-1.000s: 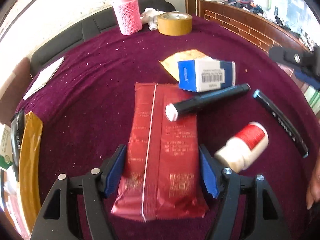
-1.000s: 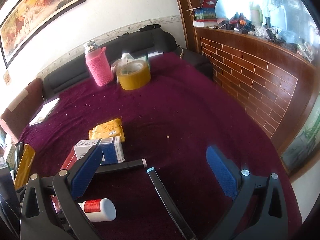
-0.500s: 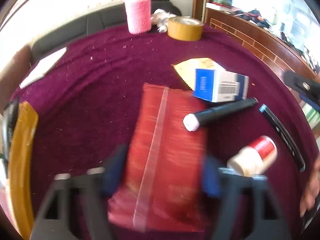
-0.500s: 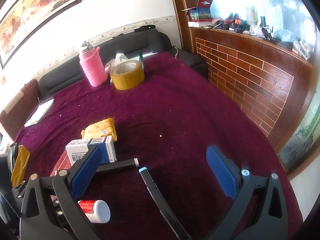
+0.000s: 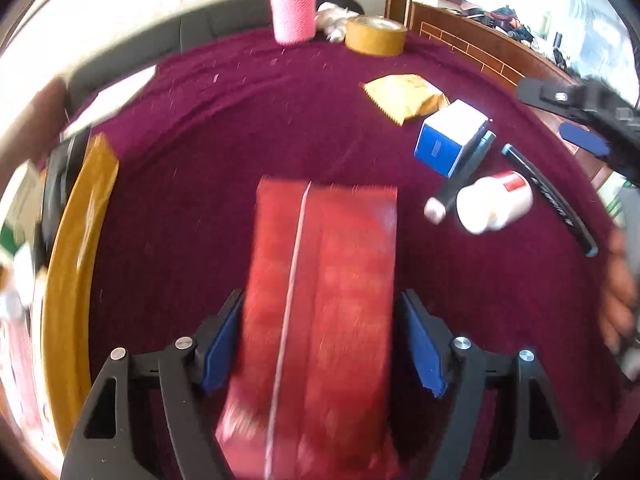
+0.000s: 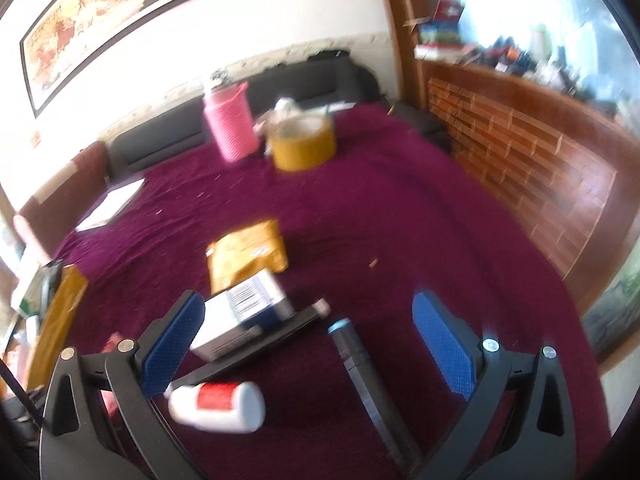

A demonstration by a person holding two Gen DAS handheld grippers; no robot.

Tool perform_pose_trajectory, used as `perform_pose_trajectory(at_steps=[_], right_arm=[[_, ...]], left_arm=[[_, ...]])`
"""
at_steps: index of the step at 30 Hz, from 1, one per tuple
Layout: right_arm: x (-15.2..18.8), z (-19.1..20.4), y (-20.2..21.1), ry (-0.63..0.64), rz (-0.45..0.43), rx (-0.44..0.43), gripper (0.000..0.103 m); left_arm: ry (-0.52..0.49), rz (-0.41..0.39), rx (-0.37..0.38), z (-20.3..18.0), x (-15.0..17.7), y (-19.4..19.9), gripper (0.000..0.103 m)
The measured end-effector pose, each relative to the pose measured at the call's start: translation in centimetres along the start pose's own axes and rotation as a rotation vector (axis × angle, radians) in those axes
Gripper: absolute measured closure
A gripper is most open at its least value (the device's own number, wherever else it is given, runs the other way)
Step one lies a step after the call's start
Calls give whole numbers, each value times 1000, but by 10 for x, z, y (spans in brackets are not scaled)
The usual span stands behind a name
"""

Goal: Organize objects
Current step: 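Lift the red bag with the left tool while the right tool grasps the white red-labelled bottle, then lower the red bag and white bottle into the tray and open both tools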

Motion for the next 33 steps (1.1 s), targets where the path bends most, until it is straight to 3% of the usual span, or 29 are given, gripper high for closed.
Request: perform_pose_trajectory(at_steps=[1,2,4,8,14,15,16,17,18,22,26,33], right_arm=[[2,2,2,-7,21,-27,0],[4,5,4,-3,49,-51,0],[9,14,6,36,120,-80,0],[22,37,5,139,213,-70,0],[41,72,-20,254,263,0,1],[44,76,-25,277,266,31,8],[47,79,-30,297,273,60,33],[49,79,-35,302,289,76,47],[50,76,-39,279,308,78,47],[50,63,-32,173,284,24,47],[46,72,-15,172,276,-12,47],[24,150,0,253,250,-221,46]], left_arm=[[11,-12,9,1,0,-2,36],[23,-17,12,3,0,-1,48],[42,-18,71,11,3,5,54],[88,-19,141,33,20,27,55],[179,-39,185,71,44,57,55],[190,-41,190,76,46,60,55],[205,-44,198,82,49,62,55],[218,-47,206,88,51,65,55],[226,-51,210,92,53,68,55],[243,-79,222,105,61,80,55],[280,-107,241,128,69,95,55],[416,-179,161,205,86,129,55]])
Point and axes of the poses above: each gripper's, at about its wrist camera, not at the fingertips, and y roughly against the way its jaws point, z to its left, x to its underside, the point moved 1 cm from there along -y, roughly the way its jaws point, and after that the axes turned 12 degrees about -x, right-handed, at the moved point
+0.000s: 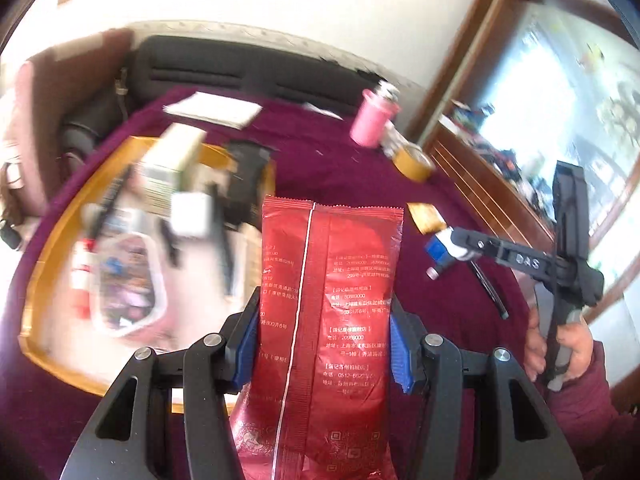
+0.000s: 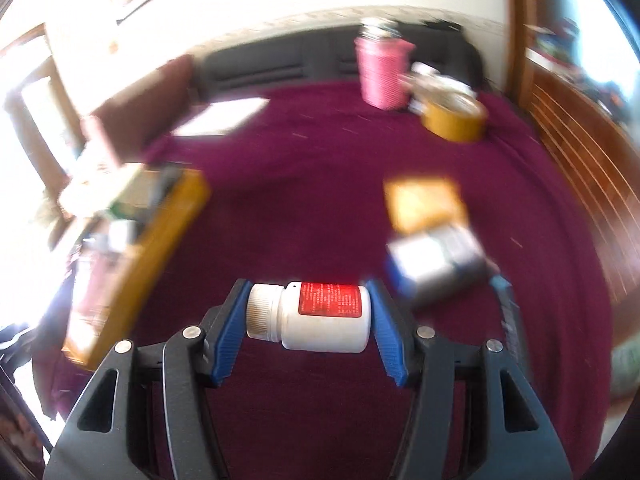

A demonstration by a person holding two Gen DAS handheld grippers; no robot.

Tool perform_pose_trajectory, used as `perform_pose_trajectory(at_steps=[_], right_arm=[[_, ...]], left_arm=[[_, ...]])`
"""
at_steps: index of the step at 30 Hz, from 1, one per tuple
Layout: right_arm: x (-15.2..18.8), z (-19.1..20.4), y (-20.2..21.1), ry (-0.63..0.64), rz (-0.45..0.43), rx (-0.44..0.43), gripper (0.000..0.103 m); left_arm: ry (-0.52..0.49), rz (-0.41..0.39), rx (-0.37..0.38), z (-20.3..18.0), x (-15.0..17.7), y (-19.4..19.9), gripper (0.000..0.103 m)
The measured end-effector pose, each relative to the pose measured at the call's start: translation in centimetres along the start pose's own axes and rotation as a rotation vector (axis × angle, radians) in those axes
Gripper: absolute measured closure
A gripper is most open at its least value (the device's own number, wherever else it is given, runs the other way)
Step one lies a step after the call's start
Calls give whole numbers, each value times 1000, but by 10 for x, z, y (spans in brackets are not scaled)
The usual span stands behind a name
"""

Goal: Organize objects
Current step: 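Lower the red bag and white bottle into the tray and open both tools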

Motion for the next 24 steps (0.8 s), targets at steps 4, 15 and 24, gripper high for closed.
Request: perform_pose_trajectory(at_steps=[4,15,24], right_arm=[[-17,57,-29,94,40,-136,46],[5,186,-113,356,217,-304,46],[30,232,-156,610,331,-256,47]], left_arm=[[78,-32,-113,54,-11,11,55],[158,69,-313,142,-15,-43,55],[200,80,-304,158,-19,-56,53]])
Point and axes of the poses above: each gripper's, at about its wrist camera, not at the fingertips, and y roughly against the way its jaws point, z to its left, x to its underside, the point moved 1 cm from there along -y, roughly the way its jaws point, and after that the axes turned 12 degrees about -x, right-handed, at the moved point
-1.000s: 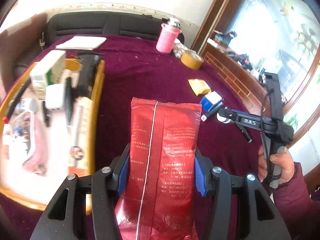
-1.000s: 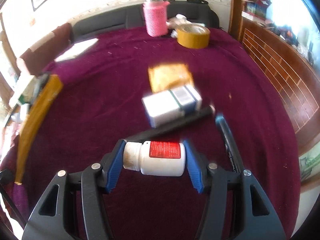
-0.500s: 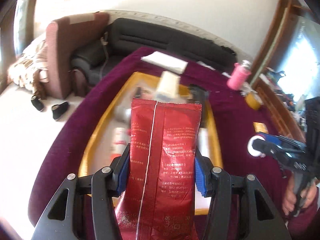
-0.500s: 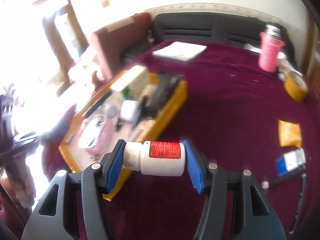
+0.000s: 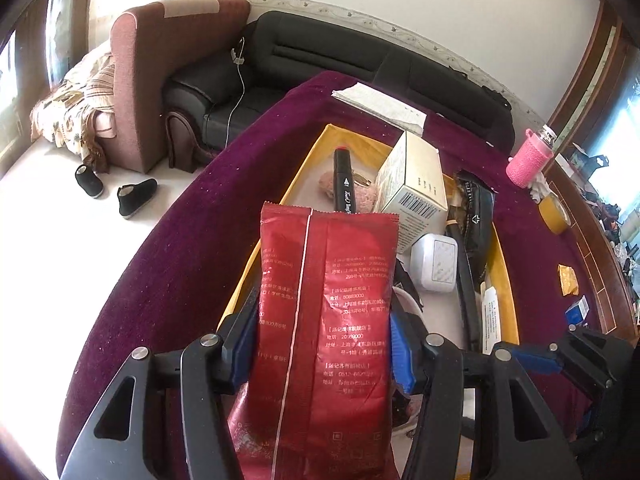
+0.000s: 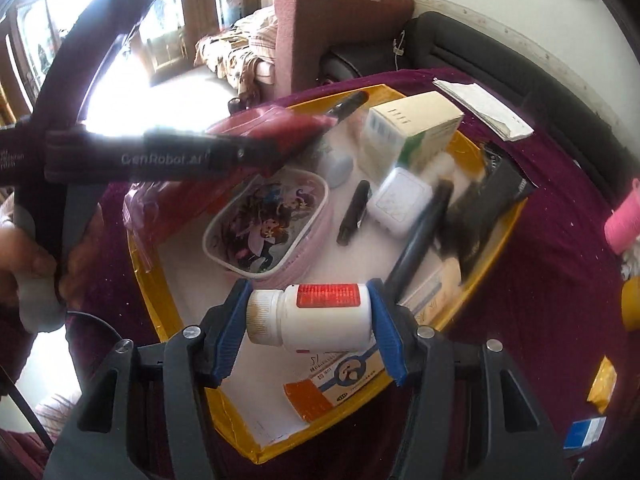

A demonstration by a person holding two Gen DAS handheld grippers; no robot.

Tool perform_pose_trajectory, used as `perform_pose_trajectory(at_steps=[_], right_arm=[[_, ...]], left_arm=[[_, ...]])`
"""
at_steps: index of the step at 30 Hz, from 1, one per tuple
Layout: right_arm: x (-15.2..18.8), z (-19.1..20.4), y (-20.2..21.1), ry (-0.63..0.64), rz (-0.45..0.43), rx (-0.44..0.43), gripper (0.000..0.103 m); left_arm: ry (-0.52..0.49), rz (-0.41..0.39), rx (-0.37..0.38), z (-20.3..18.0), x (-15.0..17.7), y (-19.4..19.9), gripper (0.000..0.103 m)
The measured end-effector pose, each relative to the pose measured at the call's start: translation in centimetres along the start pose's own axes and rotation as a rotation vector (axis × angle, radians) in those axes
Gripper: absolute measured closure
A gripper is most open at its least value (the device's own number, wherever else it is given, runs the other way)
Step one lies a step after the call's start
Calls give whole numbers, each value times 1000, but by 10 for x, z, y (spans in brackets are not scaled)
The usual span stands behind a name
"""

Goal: Organize objects
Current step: 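Lower the red bag and white bottle into the tray and open both tools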

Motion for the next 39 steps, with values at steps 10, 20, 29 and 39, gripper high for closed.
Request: perform_pose_trajectory(at_steps=[10,20,29,39], right_arm=[[-4,12,-15,124,62,49,47],[26,-12,60,-55,-116,60,37],[122,-131,147,-560,-301,98,36],[254,-241,271,-950,-481,363,28]], left_arm=[[46,-34,78,5,-4,18,35],[83,-70,123,9,6,51,34],[-29,-111,104,-42,16,80,30],[-122,-72,206,-115,30,90,31]])
Point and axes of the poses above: each gripper's, at about its wrist camera, not at the fingertips, and y roughly against the way its jaws point, z to its left, x to its underside, the point moved 1 cm from there along -y, roughly the way its jaws point, and after that the axes turned 12 degrees about -x, right-handed, at the moved point
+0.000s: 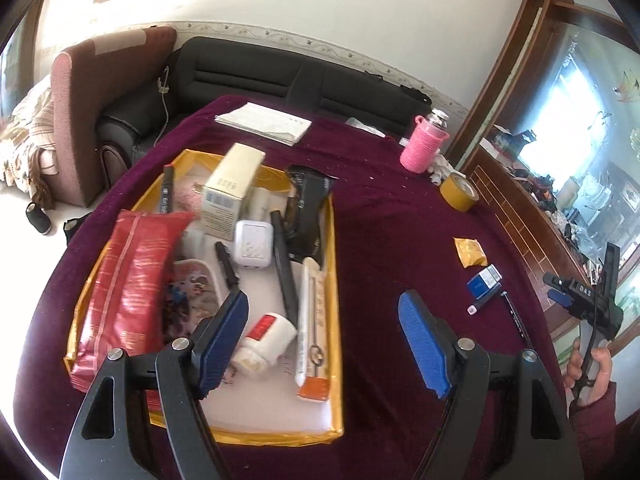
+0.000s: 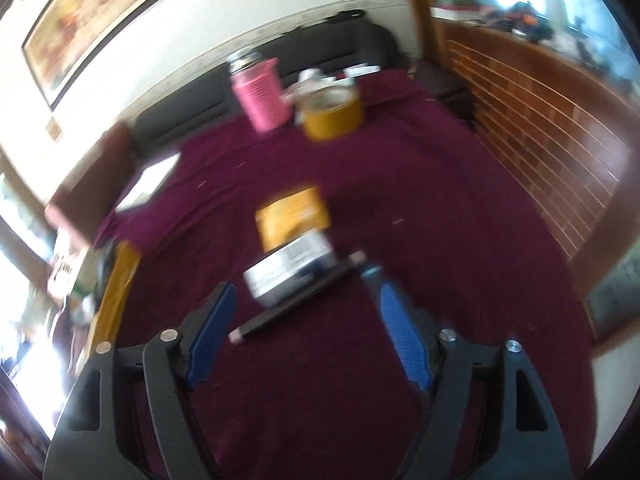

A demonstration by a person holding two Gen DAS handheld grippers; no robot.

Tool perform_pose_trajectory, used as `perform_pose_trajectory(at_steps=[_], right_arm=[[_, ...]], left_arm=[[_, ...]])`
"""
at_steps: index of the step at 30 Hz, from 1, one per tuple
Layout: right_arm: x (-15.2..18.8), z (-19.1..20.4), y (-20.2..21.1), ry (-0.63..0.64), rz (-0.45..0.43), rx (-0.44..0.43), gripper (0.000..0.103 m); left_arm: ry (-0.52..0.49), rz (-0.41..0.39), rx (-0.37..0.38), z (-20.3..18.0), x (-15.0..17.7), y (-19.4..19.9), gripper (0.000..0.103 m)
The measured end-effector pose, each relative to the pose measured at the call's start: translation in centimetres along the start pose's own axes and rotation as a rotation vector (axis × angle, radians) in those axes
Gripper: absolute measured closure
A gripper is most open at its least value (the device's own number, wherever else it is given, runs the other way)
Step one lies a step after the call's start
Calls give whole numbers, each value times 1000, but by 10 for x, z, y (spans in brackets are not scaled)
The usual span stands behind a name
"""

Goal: Organize objects
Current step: 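Lower the red bag and white bottle into the tray and open both tools, then grasp the yellow cheese sandwich crackers pack with the left tool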

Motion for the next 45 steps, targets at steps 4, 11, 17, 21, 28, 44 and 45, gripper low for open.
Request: perform_pose_trajectory(at_steps=[4,11,17,21,28,44,45], right_arm=[[-26,-32,-11,-79,14,12,28],[-58,-27,-84,-79,120,-56,28],[-82,0,-174,-43,292,-41,27],[-54,57,-193,87,432,-238,26],[16,126,-126,319,475,-436,26],[0,16,-39,41,5,-271,26],[-1,16,-39,22,2,-266,26]], left_arm=[[-63,36,39,-41,10,-6,31],[-154,48,54,-85,21,3,31],[-159,14,37,-87,21,17,31],[-162,8,20,-83,17,13,31],[-185,56,32,-96,8,-21,31],[-240,113,-167,-206,-35,-194,30],[-254,117,-186,-210,-33,-201,30]])
Point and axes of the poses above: each gripper's, at about its wrist camera, not at the fingertips, and y roughly against the way its jaws point, z to its left, x to its underside, the point moved 1 cm from there along -y, roughly the way its jaws point, and after that the axes turned 12 degrees about -x, right-handed, at the moved point
